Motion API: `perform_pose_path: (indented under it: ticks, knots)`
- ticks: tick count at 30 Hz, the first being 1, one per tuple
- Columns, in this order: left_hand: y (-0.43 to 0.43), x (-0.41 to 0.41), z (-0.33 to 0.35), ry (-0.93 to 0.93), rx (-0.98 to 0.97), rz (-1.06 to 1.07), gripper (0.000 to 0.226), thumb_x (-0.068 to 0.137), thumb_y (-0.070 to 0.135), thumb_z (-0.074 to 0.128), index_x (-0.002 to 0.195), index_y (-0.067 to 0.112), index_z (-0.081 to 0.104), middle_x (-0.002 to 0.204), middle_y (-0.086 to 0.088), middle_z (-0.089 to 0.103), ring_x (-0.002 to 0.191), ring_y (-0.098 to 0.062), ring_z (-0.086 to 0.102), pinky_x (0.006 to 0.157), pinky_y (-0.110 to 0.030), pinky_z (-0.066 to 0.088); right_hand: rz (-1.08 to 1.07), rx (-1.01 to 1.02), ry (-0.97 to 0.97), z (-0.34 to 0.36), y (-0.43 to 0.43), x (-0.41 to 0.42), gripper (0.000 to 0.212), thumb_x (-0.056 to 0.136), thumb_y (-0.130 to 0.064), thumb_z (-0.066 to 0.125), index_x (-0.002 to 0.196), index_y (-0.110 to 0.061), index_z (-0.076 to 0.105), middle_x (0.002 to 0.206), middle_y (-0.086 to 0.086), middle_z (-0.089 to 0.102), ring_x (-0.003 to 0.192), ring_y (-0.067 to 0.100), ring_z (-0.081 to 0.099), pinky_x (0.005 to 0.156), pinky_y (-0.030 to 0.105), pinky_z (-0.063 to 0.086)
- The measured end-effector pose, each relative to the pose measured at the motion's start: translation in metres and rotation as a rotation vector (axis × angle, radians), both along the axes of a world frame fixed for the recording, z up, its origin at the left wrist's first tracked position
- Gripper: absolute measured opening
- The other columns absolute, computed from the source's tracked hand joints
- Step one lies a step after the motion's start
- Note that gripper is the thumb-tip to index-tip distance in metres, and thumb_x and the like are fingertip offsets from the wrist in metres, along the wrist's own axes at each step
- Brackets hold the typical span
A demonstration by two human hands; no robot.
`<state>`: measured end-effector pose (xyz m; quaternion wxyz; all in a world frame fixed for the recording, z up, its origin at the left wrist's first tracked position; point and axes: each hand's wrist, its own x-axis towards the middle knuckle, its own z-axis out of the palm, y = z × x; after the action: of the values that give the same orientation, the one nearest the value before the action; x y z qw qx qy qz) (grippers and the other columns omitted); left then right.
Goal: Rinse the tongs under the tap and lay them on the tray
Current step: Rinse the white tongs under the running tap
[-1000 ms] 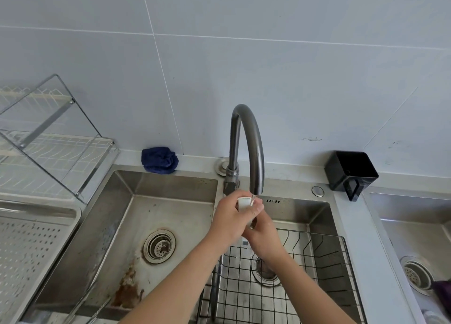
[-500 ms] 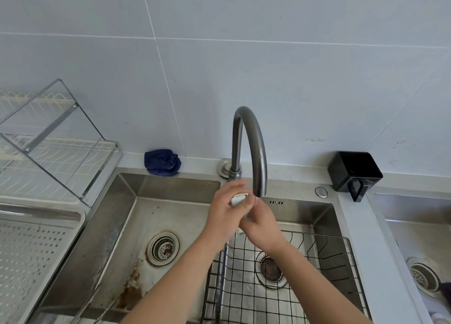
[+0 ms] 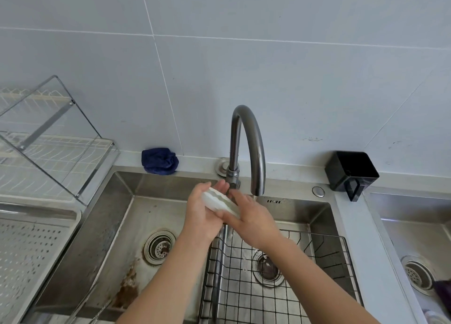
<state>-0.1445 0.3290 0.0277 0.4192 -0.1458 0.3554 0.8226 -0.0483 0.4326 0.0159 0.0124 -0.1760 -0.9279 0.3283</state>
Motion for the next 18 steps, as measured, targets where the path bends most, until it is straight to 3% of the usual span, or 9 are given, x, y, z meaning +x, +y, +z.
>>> perform_pose_path:
  ticks: [3,5,7,9,12,15,18]
  knots:
    - [-0.003,0.011,-0.002,0.063,-0.051,-0.054,0.027,0.092,0.029,0.062,0.103,0.004,0.066,0.103,-0.015,0.070,0.105,-0.031,0.065,0.107,-0.051,0.046,-0.011,0.077,-0.090,-0.008,0.003,0.014,0.060,0.096,-0.073,0.039,0.133,-0.027,0.050,0.096,-0.006,0.060,0.088,0.025,0.063,0.066,0.035,0.039]
    - [-0.010,0.023,-0.010,0.251,-0.250,-0.097,0.029,0.095,0.035,0.061,0.110,0.011,0.067,0.108,-0.012,0.074,0.107,-0.029,0.068,0.102,-0.046,0.051,-0.082,0.056,-0.075,-0.014,0.006,0.023,0.057,0.094,-0.075,0.039,0.116,-0.024,0.054,0.092,-0.008,0.060,0.082,0.022,0.062,0.063,0.034,0.040]
    - [-0.025,0.038,-0.025,0.634,-0.556,-0.206,0.031,0.095,0.036,0.060,0.122,0.020,0.063,0.122,-0.001,0.070,0.118,-0.021,0.063,0.101,-0.041,0.051,-0.173,-0.025,-0.064,-0.023,0.008,0.034,0.053,0.092,-0.075,0.042,0.105,-0.024,0.052,0.083,-0.011,0.056,0.074,0.017,0.058,0.057,0.030,0.039]
    - [-0.045,0.055,-0.047,1.015,-0.829,-0.368,0.045,0.091,0.040,0.061,0.134,0.033,0.051,0.135,0.013,0.055,0.128,-0.009,0.050,0.103,-0.029,0.044,-0.231,-0.083,-0.040,-0.031,0.009,0.045,0.056,0.090,-0.076,0.047,0.112,-0.025,0.056,0.083,-0.014,0.058,0.073,0.008,0.058,0.055,0.024,0.037]
    - [-0.066,0.077,-0.087,1.482,-1.056,-0.554,0.064,0.093,0.039,0.059,0.151,0.028,0.033,0.155,0.006,0.036,0.145,-0.013,0.031,0.121,-0.029,0.025,-0.270,-0.071,-0.008,-0.040,0.005,0.056,0.063,0.082,-0.081,0.054,0.123,-0.033,0.056,0.096,-0.016,0.062,0.079,-0.002,0.058,0.059,0.021,0.040]
    - [-0.074,0.091,-0.110,1.651,-1.217,-0.785,0.072,0.098,0.045,0.048,0.159,0.024,0.017,0.169,-0.004,0.012,0.157,-0.021,0.000,0.124,-0.033,-0.004,-0.358,-0.041,-0.023,-0.044,0.001,0.062,0.075,0.077,-0.081,0.061,0.130,-0.029,0.054,0.107,-0.014,0.061,0.084,0.007,0.062,0.063,0.026,0.043]
    - [-0.076,0.097,-0.121,1.734,-1.290,-0.907,0.076,0.098,0.049,0.045,0.161,0.023,0.010,0.171,-0.008,-0.007,0.153,-0.024,-0.023,0.121,-0.038,-0.013,-0.476,-0.061,-0.039,-0.055,0.004,0.081,0.075,0.076,-0.073,0.070,0.133,-0.027,0.053,0.110,-0.012,0.060,0.090,0.010,0.062,0.066,0.028,0.042]
